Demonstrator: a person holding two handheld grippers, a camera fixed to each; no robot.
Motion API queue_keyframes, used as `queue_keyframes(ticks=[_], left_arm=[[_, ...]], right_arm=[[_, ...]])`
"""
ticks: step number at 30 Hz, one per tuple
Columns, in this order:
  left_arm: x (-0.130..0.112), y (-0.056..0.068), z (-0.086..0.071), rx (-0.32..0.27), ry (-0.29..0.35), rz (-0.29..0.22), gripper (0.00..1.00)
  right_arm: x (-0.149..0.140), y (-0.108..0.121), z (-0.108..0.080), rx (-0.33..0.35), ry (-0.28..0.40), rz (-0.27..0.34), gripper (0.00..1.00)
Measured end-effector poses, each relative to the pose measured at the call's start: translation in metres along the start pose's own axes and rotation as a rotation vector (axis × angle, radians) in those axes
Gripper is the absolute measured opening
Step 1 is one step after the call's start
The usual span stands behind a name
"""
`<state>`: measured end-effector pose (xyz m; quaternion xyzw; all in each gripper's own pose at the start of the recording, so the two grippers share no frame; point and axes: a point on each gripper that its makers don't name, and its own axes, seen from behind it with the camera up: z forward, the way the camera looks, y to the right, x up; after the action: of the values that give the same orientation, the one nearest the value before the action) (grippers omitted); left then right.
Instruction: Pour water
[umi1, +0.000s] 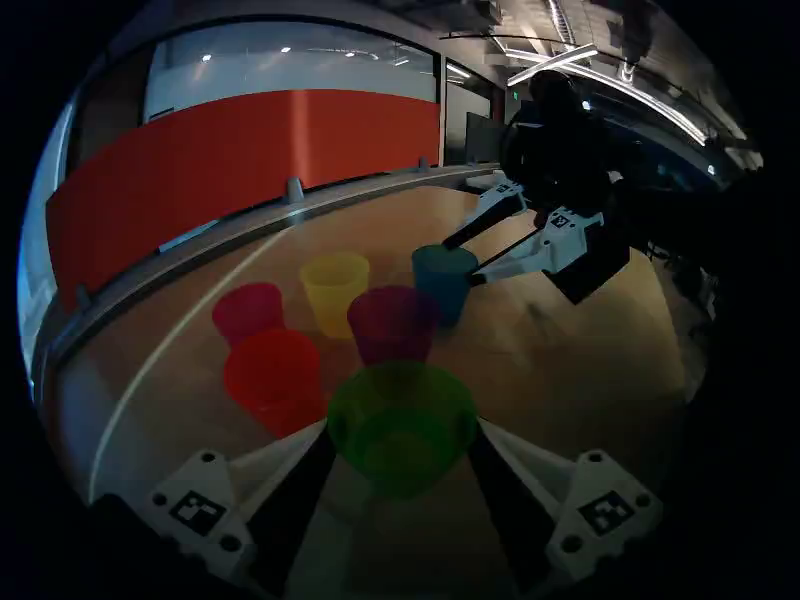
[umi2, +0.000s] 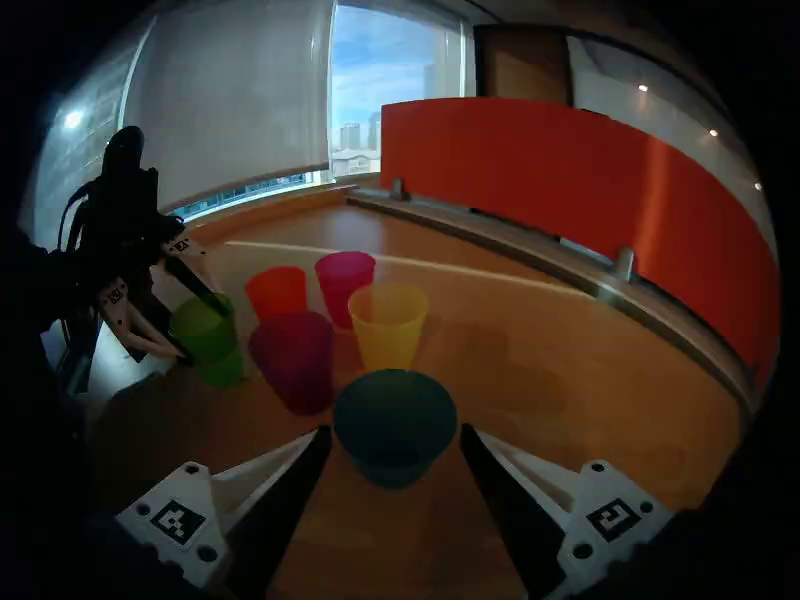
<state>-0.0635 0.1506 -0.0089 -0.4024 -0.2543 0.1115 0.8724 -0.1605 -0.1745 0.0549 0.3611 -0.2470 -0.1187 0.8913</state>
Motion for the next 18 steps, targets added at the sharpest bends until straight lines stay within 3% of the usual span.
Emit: queue_keyframes(ticks=[18], left_arm=[[0.004, -0.003, -0.008, 0.004, 0.009, -0.008, 0.86]], right_arm=[[-0.003, 0.0, 0.027, 0.015, -0.015, 0.032, 0.98]])
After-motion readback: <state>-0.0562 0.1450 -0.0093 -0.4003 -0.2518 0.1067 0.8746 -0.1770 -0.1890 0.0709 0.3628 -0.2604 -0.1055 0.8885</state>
